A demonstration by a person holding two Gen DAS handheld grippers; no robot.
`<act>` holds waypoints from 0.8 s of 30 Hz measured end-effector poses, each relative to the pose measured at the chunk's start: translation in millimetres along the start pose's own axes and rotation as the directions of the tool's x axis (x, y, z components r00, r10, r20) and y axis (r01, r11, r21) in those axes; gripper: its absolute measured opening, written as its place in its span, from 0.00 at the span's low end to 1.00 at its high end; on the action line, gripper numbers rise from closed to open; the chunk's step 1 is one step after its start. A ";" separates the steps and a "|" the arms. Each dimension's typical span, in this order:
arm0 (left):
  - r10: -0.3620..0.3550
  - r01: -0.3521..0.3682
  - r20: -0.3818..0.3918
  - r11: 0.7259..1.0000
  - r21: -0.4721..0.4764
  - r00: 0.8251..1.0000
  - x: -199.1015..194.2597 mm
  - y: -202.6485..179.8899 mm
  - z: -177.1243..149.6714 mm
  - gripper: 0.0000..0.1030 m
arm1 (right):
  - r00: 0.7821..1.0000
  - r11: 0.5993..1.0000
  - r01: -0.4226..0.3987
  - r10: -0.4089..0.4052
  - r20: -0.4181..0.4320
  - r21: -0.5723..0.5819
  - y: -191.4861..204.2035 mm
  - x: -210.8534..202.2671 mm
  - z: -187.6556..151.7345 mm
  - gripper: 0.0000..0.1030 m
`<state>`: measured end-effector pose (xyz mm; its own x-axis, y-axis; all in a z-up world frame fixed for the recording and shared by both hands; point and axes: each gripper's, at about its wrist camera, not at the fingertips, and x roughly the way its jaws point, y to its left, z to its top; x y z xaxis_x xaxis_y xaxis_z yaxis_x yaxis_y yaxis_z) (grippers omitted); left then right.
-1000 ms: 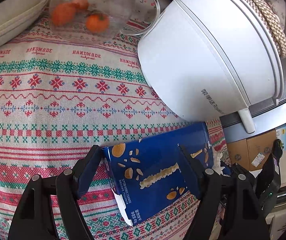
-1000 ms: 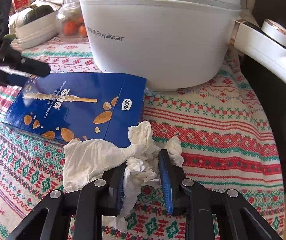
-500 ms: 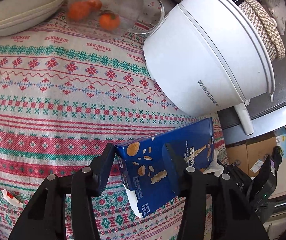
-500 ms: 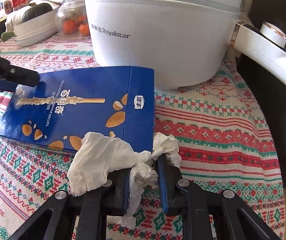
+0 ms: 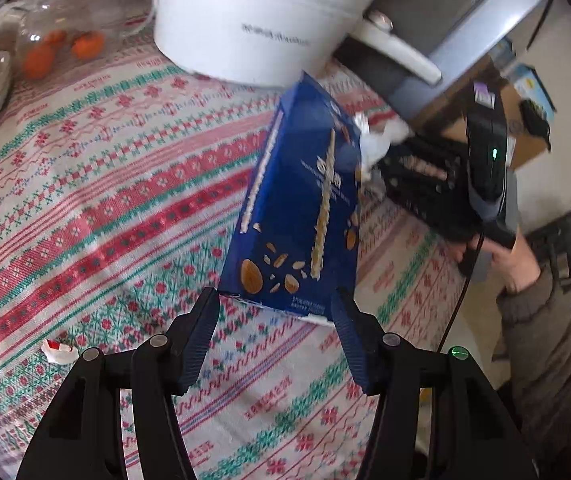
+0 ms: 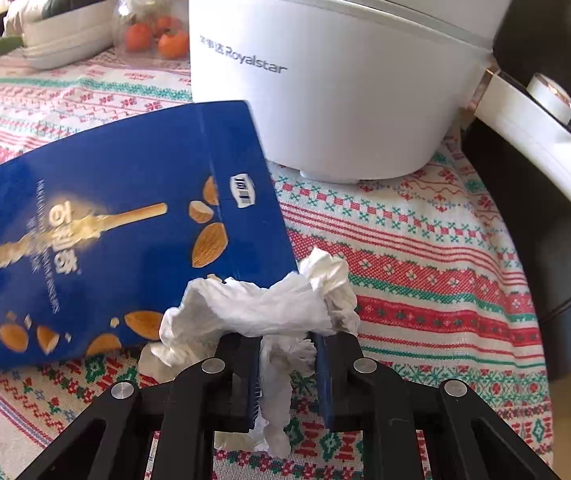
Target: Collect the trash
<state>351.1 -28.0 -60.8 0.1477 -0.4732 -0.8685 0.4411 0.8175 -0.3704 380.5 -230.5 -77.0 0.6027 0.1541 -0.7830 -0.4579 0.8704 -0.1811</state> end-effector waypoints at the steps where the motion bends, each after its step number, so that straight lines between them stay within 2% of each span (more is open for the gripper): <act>1: 0.036 -0.036 -0.011 0.999 0.005 0.999 1.0 1.7 -1.8 0.58 | 1.000 1.000 0.007 -0.007 0.000 -0.011 2.0 0.2 0.4 0.20; 3: 0.085 -0.085 0.000 0.996 -0.030 0.996 -1.3 9.3 -1.0 0.58 | 1.000 1.000 0.015 -0.015 -0.002 -0.023 4.7 0.1 0.6 0.20; 5: 0.079 -0.075 0.038 0.992 -0.099 0.996 -10.7 19.5 2.9 0.58 | 1.000 0.999 0.016 -0.016 -0.007 -0.029 7.0 -0.9 0.8 0.19; 7: 0.088 -0.073 0.110 0.988 -0.137 0.990 -21.1 20.9 6.2 0.61 | 1.000 1.000 0.011 -0.011 -0.015 -0.027 8.5 -2.6 1.1 0.19; 9: 0.117 -0.105 0.130 0.990 -0.098 0.985 -19.4 6.0 10.9 0.61 | 1.000 1.000 0.015 -0.015 -0.027 -0.019 9.3 -3.3 2.1 0.19; 12: 0.164 -0.169 0.133 0.985 0.028 0.977 -5.2 -23.2 18.2 0.63 | 0.998 1.000 0.026 -0.025 -0.055 0.013 6.7 -4.6 3.2 0.18; 14: 0.206 -0.214 0.097 0.974 0.078 0.974 12.4 -29.5 23.3 0.63 | 0.996 0.998 0.057 -0.054 -0.075 0.034 3.4 -5.6 3.0 0.18; 18: 0.234 -0.242 0.082 0.964 0.113 0.969 27.0 -42.6 25.1 0.68 | 0.992 0.989 0.082 -0.069 -0.106 0.124 -5.6 -8.2 -2.3 0.18; 20: 0.251 -0.266 0.106 0.951 0.160 0.962 30.7 -53.6 26.6 0.68 | 0.993 0.985 0.062 -0.046 -0.106 0.160 -6.8 -9.9 -4.3 0.18; 22: 0.262 -0.277 0.101 0.942 0.188 0.960 36.0 -62.9 25.4 0.70 | 0.996 0.987 0.007 0.007 -0.088 0.162 -1.9 -12.7 -4.5 0.18; 24: 0.258 -0.271 0.082 0.934 0.233 0.962 42.3 -70.6 23.5 0.78 | 0.995 0.989 0.034 -0.020 -0.097 0.143 4.2 -12.6 -2.6 0.18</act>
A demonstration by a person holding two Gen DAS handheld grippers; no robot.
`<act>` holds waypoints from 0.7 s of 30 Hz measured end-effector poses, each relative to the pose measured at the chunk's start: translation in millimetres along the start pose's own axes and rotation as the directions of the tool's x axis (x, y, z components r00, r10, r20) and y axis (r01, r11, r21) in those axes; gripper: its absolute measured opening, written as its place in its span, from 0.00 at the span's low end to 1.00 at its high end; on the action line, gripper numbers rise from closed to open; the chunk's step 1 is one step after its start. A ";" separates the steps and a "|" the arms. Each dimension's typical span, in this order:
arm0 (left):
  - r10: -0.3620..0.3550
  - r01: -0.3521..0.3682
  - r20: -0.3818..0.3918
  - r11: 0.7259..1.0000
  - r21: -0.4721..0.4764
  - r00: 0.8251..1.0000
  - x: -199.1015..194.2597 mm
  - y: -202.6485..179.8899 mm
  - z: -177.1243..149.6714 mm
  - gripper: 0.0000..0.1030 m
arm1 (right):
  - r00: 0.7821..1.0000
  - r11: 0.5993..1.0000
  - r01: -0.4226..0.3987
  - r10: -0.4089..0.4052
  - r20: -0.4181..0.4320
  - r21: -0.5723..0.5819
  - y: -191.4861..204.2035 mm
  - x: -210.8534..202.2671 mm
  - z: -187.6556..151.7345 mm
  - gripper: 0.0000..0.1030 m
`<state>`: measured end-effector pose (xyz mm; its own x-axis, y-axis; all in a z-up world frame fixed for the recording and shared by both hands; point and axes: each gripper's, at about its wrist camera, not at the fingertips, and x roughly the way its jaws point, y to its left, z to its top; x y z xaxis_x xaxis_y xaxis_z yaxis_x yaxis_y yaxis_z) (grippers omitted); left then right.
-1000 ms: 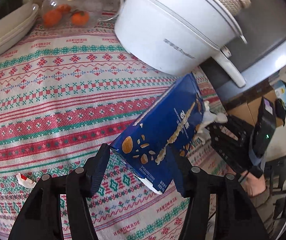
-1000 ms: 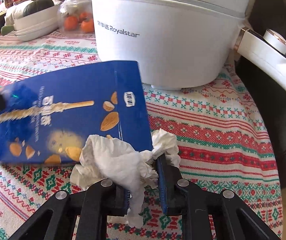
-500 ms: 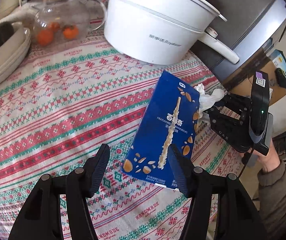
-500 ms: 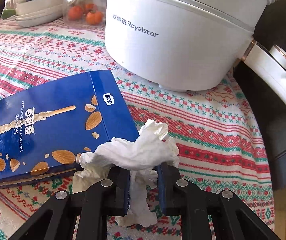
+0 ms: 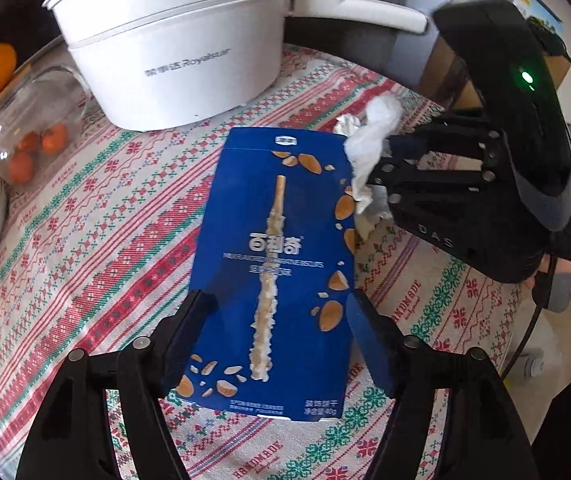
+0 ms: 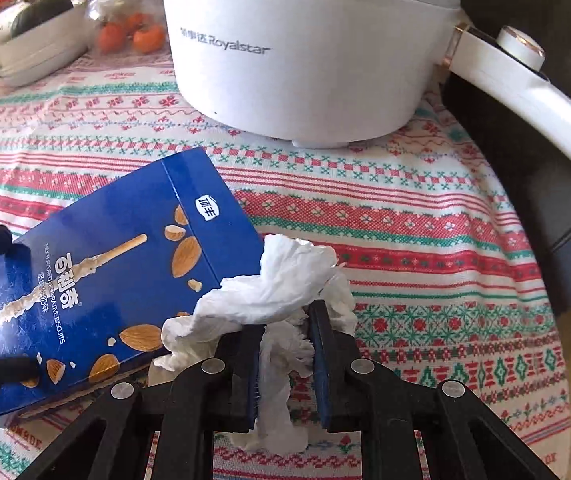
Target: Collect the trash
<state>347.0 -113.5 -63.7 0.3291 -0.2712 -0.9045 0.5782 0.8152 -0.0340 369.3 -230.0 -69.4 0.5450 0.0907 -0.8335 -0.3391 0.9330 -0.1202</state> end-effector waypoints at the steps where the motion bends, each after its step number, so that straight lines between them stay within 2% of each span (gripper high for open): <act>1: 0.028 -0.028 -0.018 0.999 0.029 0.999 4.8 -4.7 -0.2 0.80 | 1.000 1.000 0.010 -0.010 -0.002 -0.005 1.7 0.1 0.3 0.18; 2: 0.085 -0.084 -0.019 0.995 0.057 0.996 8.0 -8.8 -1.9 0.82 | 1.000 1.000 0.009 -0.009 -0.005 0.000 1.6 0.6 1.1 0.18; 4: 0.134 -0.131 -0.025 0.987 0.095 0.991 8.6 -17.2 -4.2 0.85 | 1.000 1.000 -0.006 0.006 -0.008 0.000 0.4 2.0 1.5 0.19; 8: 0.110 -0.108 -0.043 0.993 0.049 0.993 7.5 -8.6 -0.2 0.83 | 0.999 0.998 -0.040 0.040 0.002 -0.042 -2.1 -1.8 -4.3 0.19; 10: 0.093 -0.092 -0.028 0.995 0.037 0.995 3.7 -6.1 0.9 0.74 | 0.998 0.997 -0.067 0.067 0.006 -0.030 -7.8 -3.7 -6.6 0.19; 12: 0.092 -0.091 -0.018 0.995 0.046 0.996 0.3 -7.1 1.8 0.58 | 0.996 0.996 -0.083 0.083 0.009 -0.032 -9.4 -5.6 -9.1 0.19; 14: 0.077 -0.077 -0.005 0.996 0.050 0.997 -5.9 -8.9 2.2 0.47 | 0.996 0.996 -0.084 0.084 0.009 -0.039 -8.8 -8.4 -11.8 0.19; 16: 0.054 -0.054 -0.002 0.998 0.022 0.999 -12.8 -4.2 3.4 0.32 | 0.998 0.996 -0.068 0.069 0.004 -0.048 -6.3 -11.1 -14.3 0.19; 17: 0.035 -0.035 -0.019 0.999 -0.017 0.999 -16.7 0.2 2.3 0.02 | 0.998 0.997 -0.059 0.059 0.002 -0.049 -5.7 -12.7 -14.7 0.19; 19: 0.067 -0.073 -0.055 0.992 -0.104 0.996 -12.2 17.1 -1.3 0.00 | 0.998 0.998 -0.056 0.056 0.002 -0.037 -6.7 -18.5 -16.0 0.19; 21: 0.101 -0.105 -0.048 0.989 -0.105 0.994 -10.4 25.2 -7.0 0.00 | 0.998 0.998 -0.058 0.058 0.017 -0.027 -8.4 -25.9 -15.5 0.19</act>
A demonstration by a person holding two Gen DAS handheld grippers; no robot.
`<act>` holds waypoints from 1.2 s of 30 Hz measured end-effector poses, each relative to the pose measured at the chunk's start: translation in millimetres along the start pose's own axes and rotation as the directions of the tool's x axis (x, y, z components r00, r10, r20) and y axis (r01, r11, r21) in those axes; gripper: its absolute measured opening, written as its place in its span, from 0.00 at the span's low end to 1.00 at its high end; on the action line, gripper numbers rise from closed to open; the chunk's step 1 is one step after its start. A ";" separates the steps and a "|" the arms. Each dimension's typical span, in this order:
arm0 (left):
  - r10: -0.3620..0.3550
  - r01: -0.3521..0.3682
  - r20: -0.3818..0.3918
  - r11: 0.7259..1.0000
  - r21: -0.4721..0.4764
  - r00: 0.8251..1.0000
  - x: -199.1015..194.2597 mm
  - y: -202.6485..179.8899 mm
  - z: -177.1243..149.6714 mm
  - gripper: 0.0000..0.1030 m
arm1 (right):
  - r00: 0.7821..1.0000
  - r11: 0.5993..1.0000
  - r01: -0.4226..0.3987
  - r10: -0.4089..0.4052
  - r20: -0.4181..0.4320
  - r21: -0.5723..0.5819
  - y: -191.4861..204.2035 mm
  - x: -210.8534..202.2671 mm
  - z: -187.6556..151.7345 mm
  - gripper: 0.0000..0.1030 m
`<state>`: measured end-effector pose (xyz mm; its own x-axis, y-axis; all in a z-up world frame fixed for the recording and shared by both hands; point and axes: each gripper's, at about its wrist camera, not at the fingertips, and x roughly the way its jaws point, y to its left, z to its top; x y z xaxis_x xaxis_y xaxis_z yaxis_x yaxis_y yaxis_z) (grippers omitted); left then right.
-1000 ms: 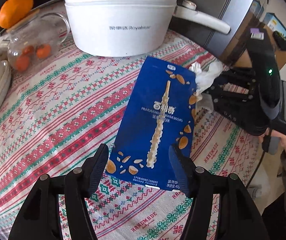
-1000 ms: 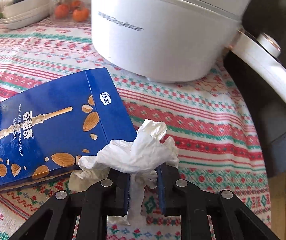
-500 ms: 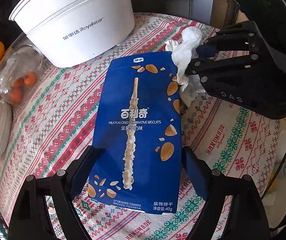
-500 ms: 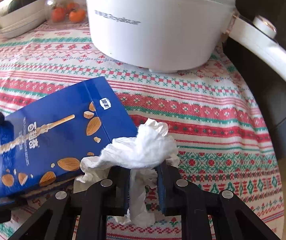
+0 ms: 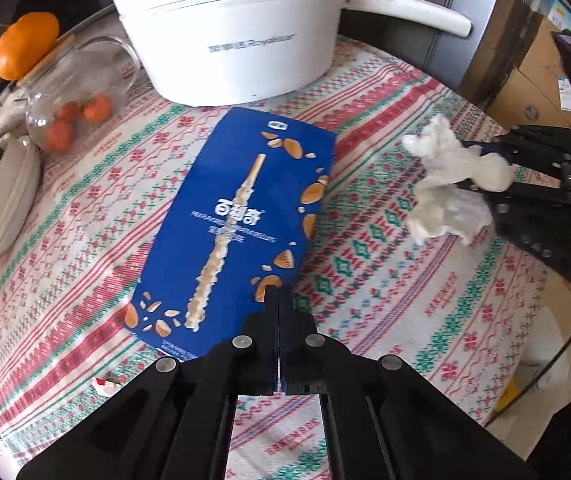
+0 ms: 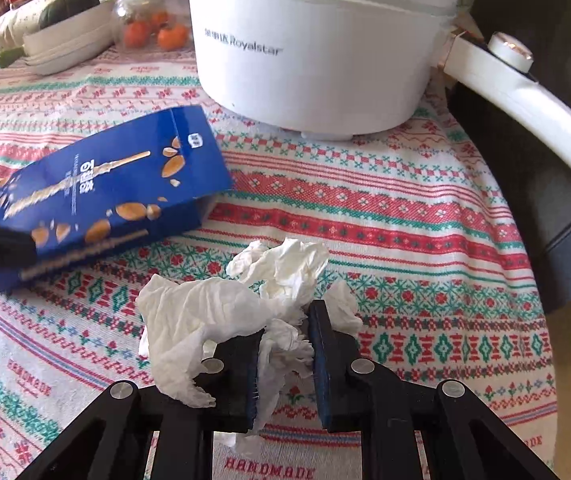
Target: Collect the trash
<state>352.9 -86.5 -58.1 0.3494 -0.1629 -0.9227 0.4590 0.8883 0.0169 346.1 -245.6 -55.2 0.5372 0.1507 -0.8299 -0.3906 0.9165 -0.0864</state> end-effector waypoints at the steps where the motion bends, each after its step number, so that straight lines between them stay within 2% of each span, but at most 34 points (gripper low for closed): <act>1: -0.004 0.003 0.006 1.000 0.003 1.000 -1.9 1.8 -1.8 0.00 | 1.000 1.000 -0.005 0.005 0.005 0.008 -0.9 -4.5 -0.1 0.18; 3: -0.009 0.010 0.050 1.000 -0.006 0.999 -11.3 6.6 -3.2 0.00 | 1.000 1.000 0.002 -0.002 0.009 0.011 -0.9 -10.8 -1.6 0.19; 5: 0.021 -0.022 0.098 1.000 0.008 0.995 -18.3 9.7 -4.4 0.02 | 1.000 1.000 0.007 -0.007 0.007 0.012 -0.4 -15.6 -4.4 0.19; 7: 0.051 -0.055 0.115 0.998 0.026 0.992 -14.1 13.2 -5.0 0.26 | 1.000 1.000 0.010 -0.010 -0.001 0.027 -0.1 -21.3 -8.7 0.19; 8: 0.079 -0.083 0.107 0.996 0.032 0.991 -7.2 14.2 -5.9 0.61 | 1.000 0.999 0.006 -0.006 -0.002 0.038 0.6 -23.5 -9.3 0.19; 9: 0.107 -0.113 0.107 0.993 0.047 0.989 -1.2 14.4 -6.9 0.78 | 1.000 0.999 0.000 0.000 0.000 0.054 1.1 -27.8 -11.0 0.19; 10: 0.124 -0.132 0.108 0.988 0.076 0.986 2.9 12.0 -6.3 0.78 | 1.000 0.998 -0.004 0.004 0.001 0.067 1.6 -31.7 -12.6 0.19; 14: 0.107 -0.126 0.104 0.972 0.199 0.989 9.1 -2.8 -13.5 0.78 | 0.999 0.993 -0.033 0.031 0.015 0.112 8.5 -51.2 -15.9 0.19; 19: 0.231 -0.241 0.069 0.938 0.248 0.970 25.3 -2.1 -13.9 0.79 | 0.997 0.985 -0.066 0.062 0.035 0.157 16.9 -71.7 -22.2 0.19; 22: 0.216 -0.220 0.043 0.947 0.235 0.975 30.0 8.5 -10.8 0.79 | 0.997 0.985 -0.075 0.069 0.042 0.158 20.1 -77.4 -23.2 0.19; 24: 0.196 -0.202 0.050 0.956 0.214 0.979 31.9 16.0 -7.9 0.87 | 0.996 0.985 -0.078 0.072 0.045 0.156 21.1 -79.2 -23.9 0.19; 28: 0.162 -0.177 0.084 0.962 0.208 0.983 31.7 20.9 -5.0 0.89 | 0.997 0.983 -0.081 0.076 0.035 0.164 19.7 -72.9 -25.1 0.19; 31: 0.150 -0.167 0.090 0.958 0.231 0.985 28.8 17.4 -2.3 0.80 | 0.996 0.983 -0.088 0.084 0.035 0.160 21.1 -71.2 -23.4 0.19; 36: 0.158 -0.179 0.095 0.939 0.293 0.983 22.5 1.4 2.6 0.54 | 0.995 0.982 -0.095 0.088 0.047 0.164 20.5 -73.2 -21.3 0.19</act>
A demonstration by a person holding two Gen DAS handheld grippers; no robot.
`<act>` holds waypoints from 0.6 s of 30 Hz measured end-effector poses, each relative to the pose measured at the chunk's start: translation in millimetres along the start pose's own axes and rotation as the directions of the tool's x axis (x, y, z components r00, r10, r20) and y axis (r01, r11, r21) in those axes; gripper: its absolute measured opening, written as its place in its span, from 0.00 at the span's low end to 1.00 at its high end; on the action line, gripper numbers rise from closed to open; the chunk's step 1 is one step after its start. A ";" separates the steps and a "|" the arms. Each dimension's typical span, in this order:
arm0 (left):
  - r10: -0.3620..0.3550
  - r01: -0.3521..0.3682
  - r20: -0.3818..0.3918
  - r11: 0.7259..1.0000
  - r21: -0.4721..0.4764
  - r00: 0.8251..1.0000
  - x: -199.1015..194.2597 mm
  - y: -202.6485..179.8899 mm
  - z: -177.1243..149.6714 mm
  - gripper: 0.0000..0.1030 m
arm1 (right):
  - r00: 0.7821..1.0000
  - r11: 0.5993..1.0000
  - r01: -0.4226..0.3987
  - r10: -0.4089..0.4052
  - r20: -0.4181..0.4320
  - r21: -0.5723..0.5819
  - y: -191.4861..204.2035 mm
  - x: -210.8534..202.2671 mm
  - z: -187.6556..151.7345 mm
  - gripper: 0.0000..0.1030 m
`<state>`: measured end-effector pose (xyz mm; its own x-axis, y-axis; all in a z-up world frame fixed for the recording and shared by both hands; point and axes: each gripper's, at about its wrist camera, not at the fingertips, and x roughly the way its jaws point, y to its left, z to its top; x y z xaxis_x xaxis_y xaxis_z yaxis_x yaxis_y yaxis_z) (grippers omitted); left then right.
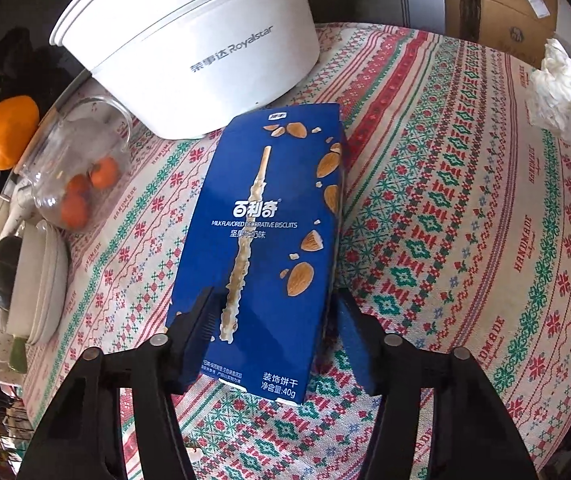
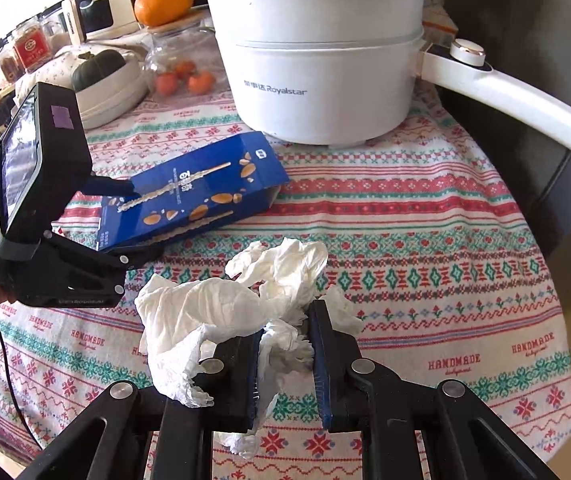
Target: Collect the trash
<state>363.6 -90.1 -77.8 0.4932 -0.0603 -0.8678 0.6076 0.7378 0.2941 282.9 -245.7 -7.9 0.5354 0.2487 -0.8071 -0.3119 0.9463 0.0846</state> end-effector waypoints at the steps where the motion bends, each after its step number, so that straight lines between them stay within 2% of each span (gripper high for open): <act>1: -0.014 0.014 0.001 1.000 -0.008 1.000 -1.3 2.3 2.0 0.51 | 1.000 1.000 0.000 0.000 0.002 0.000 0.1 -0.6 -0.2 0.19; 7: -0.133 0.140 0.053 0.978 -0.156 0.990 -22.5 32.8 12.6 0.18 | 1.000 1.000 0.001 -0.001 0.017 0.002 -1.8 -9.5 -3.3 0.19; 8: -0.148 0.155 0.057 0.973 -0.168 0.987 -23.9 35.2 13.7 0.00 | 1.000 1.000 0.001 -0.001 0.020 0.005 -3.0 -10.5 -3.7 0.19; 11: -0.132 0.139 0.046 0.960 -0.243 0.990 -23.3 48.9 14.2 0.00 | 1.000 1.000 0.003 -0.003 0.022 0.013 -4.6 -11.6 -3.8 0.19; 15: -0.153 0.164 0.060 0.954 -0.252 0.986 -30.3 60.0 7.3 0.00 | 1.000 1.000 -0.003 0.003 0.022 0.010 -4.1 -11.4 -3.4 0.19; 17: -0.063 0.082 0.075 0.951 -0.299 0.995 -32.8 73.2 -1.0 0.01 | 1.000 1.000 -0.004 0.004 0.020 0.008 -4.3 -10.4 -3.4 0.19; 18: -0.047 0.064 0.059 0.935 -0.350 0.997 -27.3 76.4 -7.4 0.06 | 1.000 1.000 -0.004 0.004 0.020 0.010 -4.9 -9.9 -2.9 0.19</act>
<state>391.9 -27.1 -34.6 0.5000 -0.1342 -0.8556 0.3821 0.9207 0.0789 276.8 -253.4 -2.0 0.5499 0.2565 -0.7949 -0.3065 0.9473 0.0936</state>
